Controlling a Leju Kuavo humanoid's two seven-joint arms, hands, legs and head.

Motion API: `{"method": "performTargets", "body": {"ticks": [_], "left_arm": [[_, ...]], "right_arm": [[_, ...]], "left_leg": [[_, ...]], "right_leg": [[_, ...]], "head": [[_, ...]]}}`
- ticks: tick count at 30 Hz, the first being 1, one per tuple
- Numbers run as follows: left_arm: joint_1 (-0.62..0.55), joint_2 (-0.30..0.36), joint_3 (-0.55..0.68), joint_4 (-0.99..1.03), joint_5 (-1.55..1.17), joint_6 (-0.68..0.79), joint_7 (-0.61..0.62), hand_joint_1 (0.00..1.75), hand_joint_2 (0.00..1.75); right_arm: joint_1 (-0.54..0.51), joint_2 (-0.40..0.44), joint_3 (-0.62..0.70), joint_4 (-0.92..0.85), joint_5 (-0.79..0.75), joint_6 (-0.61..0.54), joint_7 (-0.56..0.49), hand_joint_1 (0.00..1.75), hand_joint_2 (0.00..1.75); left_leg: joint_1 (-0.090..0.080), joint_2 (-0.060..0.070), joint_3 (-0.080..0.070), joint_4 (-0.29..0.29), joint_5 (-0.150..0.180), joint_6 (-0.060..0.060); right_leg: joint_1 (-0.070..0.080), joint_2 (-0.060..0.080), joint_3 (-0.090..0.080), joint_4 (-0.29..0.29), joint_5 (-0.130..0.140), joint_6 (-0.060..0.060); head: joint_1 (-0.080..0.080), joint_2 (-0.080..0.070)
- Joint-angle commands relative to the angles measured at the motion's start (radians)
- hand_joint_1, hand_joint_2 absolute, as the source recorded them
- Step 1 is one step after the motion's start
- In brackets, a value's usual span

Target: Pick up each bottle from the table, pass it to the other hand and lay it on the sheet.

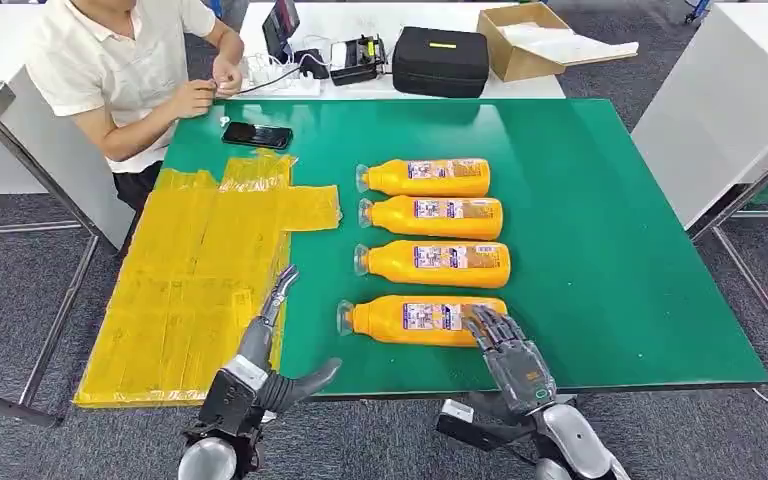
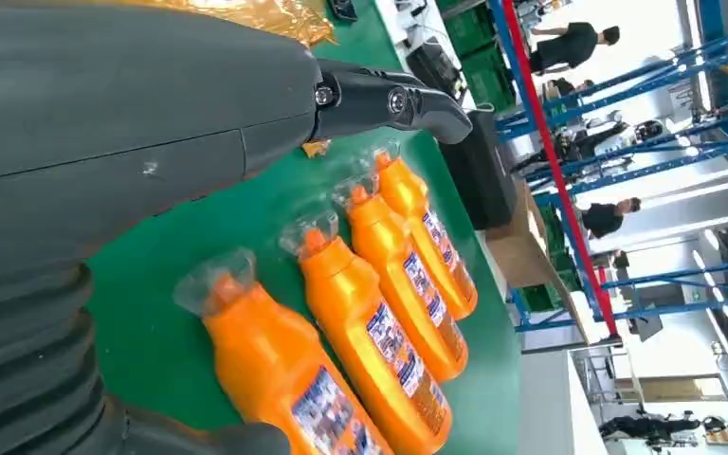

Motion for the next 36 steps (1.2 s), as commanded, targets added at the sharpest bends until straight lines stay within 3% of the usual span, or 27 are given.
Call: {"method": "performTargets", "body": {"ticks": [1, 14, 36], "left_arm": [[-0.037, -0.022, -0.024, 0.058, -0.003, 0.004, 0.0, 0.0, 1.75], [-0.034, -0.021, -0.017, 0.046, -0.007, 0.007, -0.001, 0.0, 1.75], [-0.058, -0.026, -0.01, 0.097, 0.021, -0.017, 0.014, 0.0, 1.75]], "right_arm": [[-0.079, 0.119, -0.084, 0.019, 0.062, 0.002, -0.025, 0.0, 1.75], [-0.117, 0.135, -0.143, 0.0, 0.109, 0.004, -0.03, 0.0, 1.75], [-0.16, 0.158, -0.178, 0.189, 0.037, 0.058, -0.07, 0.0, 1.75]], "left_leg": [[0.0, 0.002, 0.002, 0.0, -0.001, 0.0], [0.0, 0.001, 0.0, 0.0, 0.0, 0.0], [0.0, 0.0, 0.002, 0.0, -0.001, 0.001]], "right_leg": [[0.001, 0.0, 0.002, 0.0, -0.001, -0.003], [0.0, 0.0, 0.001, 0.0, -0.001, -0.002], [0.001, -0.001, 0.003, -0.001, -0.001, -0.003]], "head": [[0.0, 0.0], [0.0, 0.0], [0.001, 0.0]]}}
